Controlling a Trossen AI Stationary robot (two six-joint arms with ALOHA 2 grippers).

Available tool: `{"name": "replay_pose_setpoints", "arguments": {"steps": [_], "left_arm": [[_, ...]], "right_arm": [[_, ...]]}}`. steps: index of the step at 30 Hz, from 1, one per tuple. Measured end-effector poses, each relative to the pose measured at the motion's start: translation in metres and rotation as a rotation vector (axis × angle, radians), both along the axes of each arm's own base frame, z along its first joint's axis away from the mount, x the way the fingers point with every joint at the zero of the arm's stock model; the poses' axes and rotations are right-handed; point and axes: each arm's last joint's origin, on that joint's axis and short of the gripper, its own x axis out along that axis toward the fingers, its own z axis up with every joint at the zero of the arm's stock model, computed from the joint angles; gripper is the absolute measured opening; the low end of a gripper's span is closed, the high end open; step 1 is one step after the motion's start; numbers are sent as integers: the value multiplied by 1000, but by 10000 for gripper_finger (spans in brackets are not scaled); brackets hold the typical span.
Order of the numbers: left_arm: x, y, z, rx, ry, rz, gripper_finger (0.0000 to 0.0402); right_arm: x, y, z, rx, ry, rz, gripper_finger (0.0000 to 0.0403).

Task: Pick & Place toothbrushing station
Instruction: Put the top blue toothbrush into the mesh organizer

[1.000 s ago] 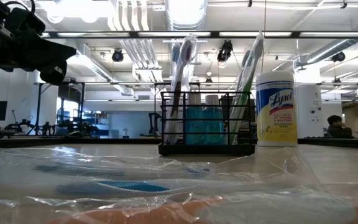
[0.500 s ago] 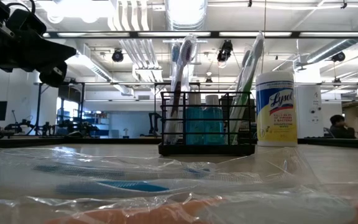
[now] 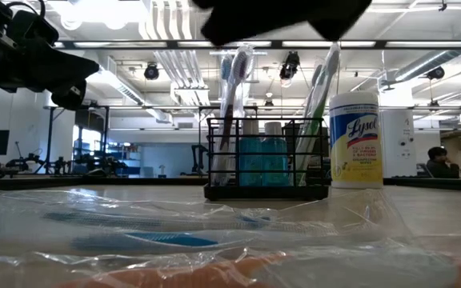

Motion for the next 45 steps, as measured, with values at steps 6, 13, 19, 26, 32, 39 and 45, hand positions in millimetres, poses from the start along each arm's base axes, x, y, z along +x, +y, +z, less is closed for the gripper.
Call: {"name": "replay_pose_setpoints", "arguments": {"steps": [6,13,19,26,32,39,45], "left_arm": [[0,0,0,-9,0,1,32],[0,0,0,-56,1,6,34],[0,0,0,-85,1,7,35],[0,0,0,-106,2,8,35],[0,0,0,-118,0,8,35],[0,0,1,-148,0,9,35],[0,0,1,-167,-1,9,35]], "right_arm": [[8,-12,-13,-28,56,-19,123],[15,-26,-20,-29,104,-38,121],[12,-35,-26,-15,189,-67,116],[10,-36,-30,-22,202,-69,132],[9,-42,-36,-6,245,-53,147],[12,-54,-45,-43,258,-39,143],[14,-59,-50,-41,267,19,133]]}}
